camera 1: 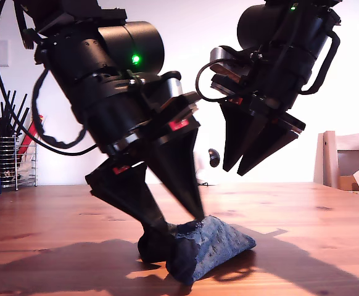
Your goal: Fold the socks in front of you. After folding them, place them to the right side.
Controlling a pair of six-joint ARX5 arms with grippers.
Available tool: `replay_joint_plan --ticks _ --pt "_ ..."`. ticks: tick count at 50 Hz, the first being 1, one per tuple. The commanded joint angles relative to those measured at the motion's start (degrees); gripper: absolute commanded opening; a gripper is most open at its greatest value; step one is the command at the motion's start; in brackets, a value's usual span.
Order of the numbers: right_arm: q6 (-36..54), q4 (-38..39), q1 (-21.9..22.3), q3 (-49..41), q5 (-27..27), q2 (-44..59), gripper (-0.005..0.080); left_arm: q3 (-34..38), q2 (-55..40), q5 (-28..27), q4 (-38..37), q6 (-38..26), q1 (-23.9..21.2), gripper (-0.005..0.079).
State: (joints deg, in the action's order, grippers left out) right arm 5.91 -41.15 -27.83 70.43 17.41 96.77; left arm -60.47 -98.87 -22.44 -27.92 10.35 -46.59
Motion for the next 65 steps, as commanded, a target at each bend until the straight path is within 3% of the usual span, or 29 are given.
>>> replay_joint_plan --ticks 1,4,6,13,25,34,49,65 --pt "0.2 0.39 -0.26 -0.61 0.2 1.33 0.023 0.9 -2.84 0.11 0.07 0.35 -0.81 0.0516" --pt "0.2 0.37 -0.26 -0.61 0.17 1.33 0.023 0.9 -3.67 1.53 -0.35 0.39 -1.18 0.0489" --pt "0.17 0.33 -0.26 -0.61 0.2 1.33 0.023 0.9 -3.78 2.97 -0.63 0.39 -1.22 0.0417" --pt "0.2 0.46 -0.26 -0.61 0.22 1.33 0.023 0.72 -3.39 3.61 -0.72 -0.87 -1.16 -0.0034" --pt "0.2 0.59 -0.26 -0.61 0.2 1.33 0.023 -2.25 -0.59 -1.18 -1.14 -3.15 -0.72 -0.0024" --pt "0.15 0.57 -0.26 -0.61 0.17 1.33 0.023 -6.1 1.95 -1.68 -2.36 -4.94 0.0 -0.0024" --pt "0.15 0.13 -0.28 -0.61 0.22 1.33 0.023 -7.17 2.14 1.05 -7.21 -10.12 5.46 -0.0024" --pt "0.13 0.81 -1.16 -0.61 0.66 1.33 0.023 -7.15 1.62 0.09 -8.35 -13.9 11.45 -0.0024"
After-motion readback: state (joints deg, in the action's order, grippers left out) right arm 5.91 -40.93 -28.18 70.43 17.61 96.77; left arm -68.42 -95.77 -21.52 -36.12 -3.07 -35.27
